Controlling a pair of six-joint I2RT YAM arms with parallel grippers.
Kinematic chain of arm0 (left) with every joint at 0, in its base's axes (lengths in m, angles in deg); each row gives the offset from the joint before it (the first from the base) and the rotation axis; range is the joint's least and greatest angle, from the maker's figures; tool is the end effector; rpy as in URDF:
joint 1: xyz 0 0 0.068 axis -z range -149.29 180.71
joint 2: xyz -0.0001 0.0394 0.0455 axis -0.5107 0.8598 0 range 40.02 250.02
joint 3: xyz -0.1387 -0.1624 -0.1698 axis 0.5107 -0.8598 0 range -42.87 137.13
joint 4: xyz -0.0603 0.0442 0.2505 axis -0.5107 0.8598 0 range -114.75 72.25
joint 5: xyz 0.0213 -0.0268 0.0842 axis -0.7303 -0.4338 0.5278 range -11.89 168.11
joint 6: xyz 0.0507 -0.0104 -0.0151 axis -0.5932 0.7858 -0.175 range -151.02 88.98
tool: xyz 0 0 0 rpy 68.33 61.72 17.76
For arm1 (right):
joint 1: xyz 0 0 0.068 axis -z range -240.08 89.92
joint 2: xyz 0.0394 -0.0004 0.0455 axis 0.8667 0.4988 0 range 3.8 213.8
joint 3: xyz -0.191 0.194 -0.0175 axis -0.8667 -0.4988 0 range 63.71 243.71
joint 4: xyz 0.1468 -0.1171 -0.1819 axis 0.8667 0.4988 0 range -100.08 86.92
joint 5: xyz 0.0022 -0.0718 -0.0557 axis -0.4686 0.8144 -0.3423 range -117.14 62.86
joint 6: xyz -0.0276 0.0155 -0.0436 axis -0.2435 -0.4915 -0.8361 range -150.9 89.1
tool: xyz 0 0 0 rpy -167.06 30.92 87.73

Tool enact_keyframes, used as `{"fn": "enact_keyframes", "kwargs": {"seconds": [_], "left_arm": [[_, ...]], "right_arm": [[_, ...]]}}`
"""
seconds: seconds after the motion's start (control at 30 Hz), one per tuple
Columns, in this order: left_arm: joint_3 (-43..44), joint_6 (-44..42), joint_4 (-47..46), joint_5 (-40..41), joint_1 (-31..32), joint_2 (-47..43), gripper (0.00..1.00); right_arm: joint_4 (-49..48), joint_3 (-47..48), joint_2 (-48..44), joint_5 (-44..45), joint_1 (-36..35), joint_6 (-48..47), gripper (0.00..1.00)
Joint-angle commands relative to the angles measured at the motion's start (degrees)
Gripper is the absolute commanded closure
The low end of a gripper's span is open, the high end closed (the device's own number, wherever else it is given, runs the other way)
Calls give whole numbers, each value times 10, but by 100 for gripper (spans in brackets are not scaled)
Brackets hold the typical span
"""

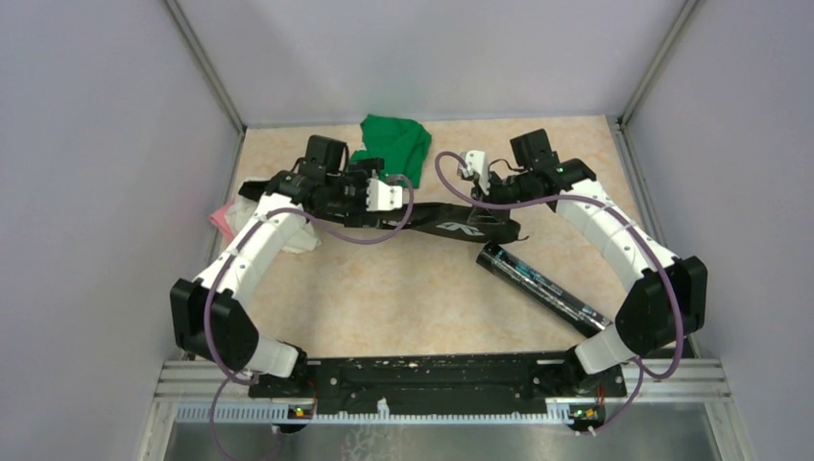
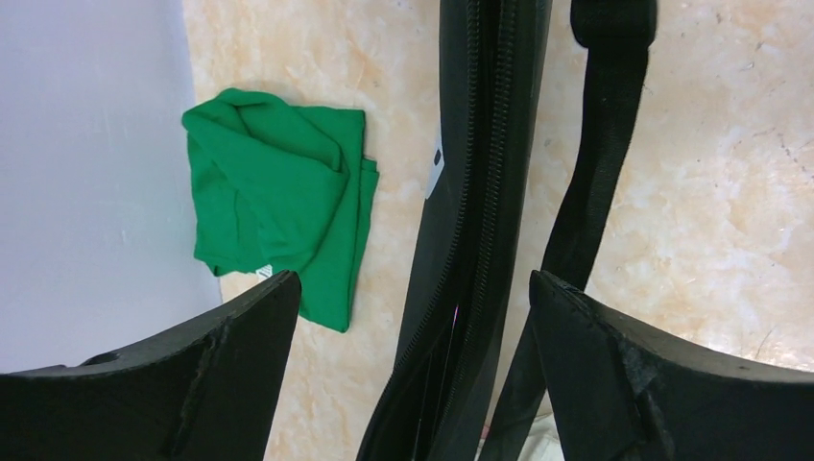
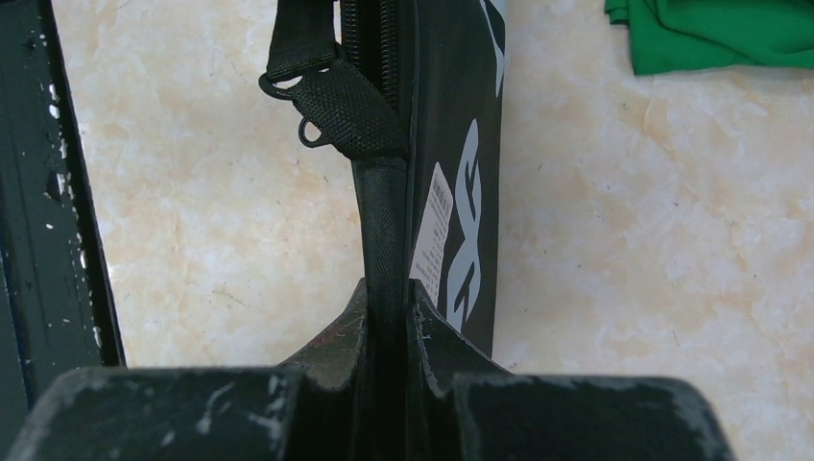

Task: Pack up the badminton gear
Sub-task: Adjust the racket bag at the center of the board.

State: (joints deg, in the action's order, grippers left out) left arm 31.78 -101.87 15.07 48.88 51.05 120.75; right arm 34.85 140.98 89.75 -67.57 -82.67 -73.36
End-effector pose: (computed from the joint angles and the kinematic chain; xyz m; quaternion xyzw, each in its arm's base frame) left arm 0.2758 -0.1207 0.3324 0.7070 0.5599 -0.0565 0.4283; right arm 0.2796 0.1414 0.3178 -0.5703 0.6936 0.2727 0.3454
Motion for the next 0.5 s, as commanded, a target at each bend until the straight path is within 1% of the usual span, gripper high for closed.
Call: {"fn": "enact_keyframes", "kwargs": {"seconds": [0.0, 0.1, 0.17, 0.27, 0.3, 0.33, 0.37, 0.4, 0.47], "left_arm": [[39, -45, 28, -13, -3, 35, 7], [44, -55, 27, -1, -4, 58, 11], [60, -61, 43, 5, -5, 79, 18], [91, -60, 92, 5, -6, 113, 33], [100, -59, 108, 5, -6, 122, 40], [104, -52, 119, 5, -6, 129, 51], [106, -44, 126, 5, -6, 132, 58], [106, -34, 130, 3, -6, 133, 64], [102, -10, 123, -5, -6, 127, 71]], "right_arm": [[-3, 37, -3, -33, 5, -5, 100], [-2, 37, -1, -31, 5, -10, 100], [1, 40, 1, -27, 6, -15, 100], [-3, 47, 6, -23, 9, -14, 100], [-5, 49, 9, -23, 10, -11, 100], [-8, 52, 11, -22, 10, -7, 100], [-11, 54, 13, -22, 10, -2, 100], [-18, 54, 15, -21, 10, 5, 100], [-34, 55, 18, -14, 10, 21, 98]]}}
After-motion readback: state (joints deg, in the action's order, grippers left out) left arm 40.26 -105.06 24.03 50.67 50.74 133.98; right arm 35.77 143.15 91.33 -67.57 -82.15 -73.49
